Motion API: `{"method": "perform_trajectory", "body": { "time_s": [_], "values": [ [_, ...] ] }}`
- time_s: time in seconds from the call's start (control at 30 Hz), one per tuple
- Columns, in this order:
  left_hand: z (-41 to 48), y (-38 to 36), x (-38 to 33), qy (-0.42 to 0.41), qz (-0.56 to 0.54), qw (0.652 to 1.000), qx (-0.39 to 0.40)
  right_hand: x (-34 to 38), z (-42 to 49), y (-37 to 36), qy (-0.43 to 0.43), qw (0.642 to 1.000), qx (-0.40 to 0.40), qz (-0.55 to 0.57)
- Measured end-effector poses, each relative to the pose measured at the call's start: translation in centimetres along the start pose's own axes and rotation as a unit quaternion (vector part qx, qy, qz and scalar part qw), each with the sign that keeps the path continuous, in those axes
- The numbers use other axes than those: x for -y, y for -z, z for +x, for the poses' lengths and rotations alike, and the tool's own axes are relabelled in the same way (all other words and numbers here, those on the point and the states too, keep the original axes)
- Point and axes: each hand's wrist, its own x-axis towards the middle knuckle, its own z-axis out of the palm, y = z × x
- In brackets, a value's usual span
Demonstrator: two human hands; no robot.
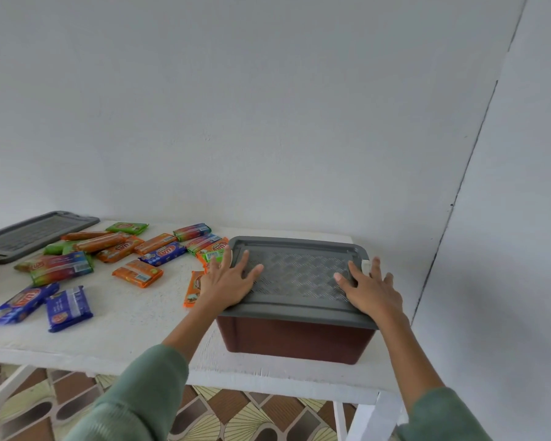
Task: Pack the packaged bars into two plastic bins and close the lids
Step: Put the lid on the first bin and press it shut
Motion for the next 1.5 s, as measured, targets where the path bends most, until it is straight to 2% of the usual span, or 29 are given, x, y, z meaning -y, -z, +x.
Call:
{"method": "perform_trajectory", "body": {
  "time_s": [0.17, 0.5, 1.2, 1.5],
  "values": [
    [0.6, -0.3, 0.0, -0.013, 0.061, 0.998, -0.007, 1.6, 1.2, -0.4, 0.025, 0.998, -0.002, -0.05],
    [3.4, -1.2, -2.0, 0.019, 0.088, 0.994, -0.054, 2.5, 4.9, -0.8, 0.001, 0.995, -0.005, -0.104],
    [22.9, -0.2, -3.9, 0.013, 0.072, 0.995, -0.068, 5.1, 23.8, -0.4, 0.005, 0.995, -0.034, -0.092],
    [28.4, 0.1, -4.3, 0.011, 0.068, 0.995, -0.067, 6.0, 28.9, -0.1, 0.003, 0.995, -0.037, -0.093]
  ]
}}
